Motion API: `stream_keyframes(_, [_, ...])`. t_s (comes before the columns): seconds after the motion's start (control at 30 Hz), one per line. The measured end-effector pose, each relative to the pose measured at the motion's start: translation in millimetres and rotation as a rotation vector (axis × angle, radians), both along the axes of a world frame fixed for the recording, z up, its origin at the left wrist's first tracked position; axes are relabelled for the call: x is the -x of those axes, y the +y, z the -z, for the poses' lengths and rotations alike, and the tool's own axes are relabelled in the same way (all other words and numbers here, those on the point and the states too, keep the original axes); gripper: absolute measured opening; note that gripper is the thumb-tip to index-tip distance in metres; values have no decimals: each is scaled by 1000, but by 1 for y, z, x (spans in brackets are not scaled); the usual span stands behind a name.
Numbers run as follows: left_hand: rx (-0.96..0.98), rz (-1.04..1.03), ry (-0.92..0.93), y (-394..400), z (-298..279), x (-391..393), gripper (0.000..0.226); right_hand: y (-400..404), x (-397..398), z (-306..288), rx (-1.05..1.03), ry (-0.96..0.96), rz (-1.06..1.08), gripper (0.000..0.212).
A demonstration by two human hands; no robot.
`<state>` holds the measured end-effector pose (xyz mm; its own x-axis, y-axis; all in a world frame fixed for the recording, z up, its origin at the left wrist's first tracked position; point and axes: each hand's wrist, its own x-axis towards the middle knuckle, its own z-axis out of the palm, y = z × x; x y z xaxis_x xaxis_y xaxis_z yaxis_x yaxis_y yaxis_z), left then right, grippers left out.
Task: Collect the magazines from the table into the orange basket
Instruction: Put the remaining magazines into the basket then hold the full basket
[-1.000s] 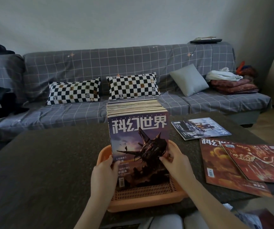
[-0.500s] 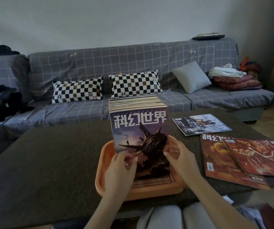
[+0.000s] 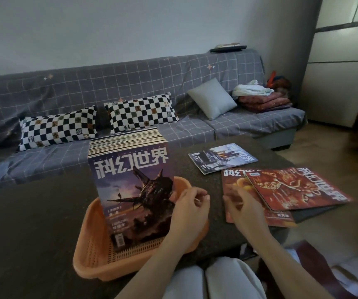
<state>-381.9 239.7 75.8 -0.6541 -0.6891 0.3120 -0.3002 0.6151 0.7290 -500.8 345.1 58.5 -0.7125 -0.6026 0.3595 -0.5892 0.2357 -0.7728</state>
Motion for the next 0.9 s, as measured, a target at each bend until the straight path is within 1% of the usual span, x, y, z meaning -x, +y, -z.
stream_keyframes(0.13, [13,78,-27,17,5,50,17,27,36,8,0,-87,97,37])
stream_keyframes(0.23, [-34,128,-69,30,13,87,20,47,63,19,-25,-66,179,32])
stream_keyframes(0.3, [-82,147,-79,38,21,109,22,58,80,29,-55,-86,241,31])
stream_keyframes(0.37, [-149,149,-94,46,31,130,22,67,97,38,-108,-120,303,34])
stream_keyframes(0.5, [-289,97,-158,53,45,173,29,73,124,57,-217,-121,383,36])
stream_keyframes(0.6, [-241,37,-223,49,53,208,37,69,139,69,-337,-28,468,42])
stream_keyframes(0.7, [-125,-14,-281,37,61,243,42,65,152,78,-423,-43,506,52])
stream_keyframes(0.77, [-65,4,-336,27,69,264,47,65,157,86,-418,-39,521,54])
stream_keyframes(0.9, [38,86,-485,5,88,296,59,66,158,97,-286,-24,560,50])
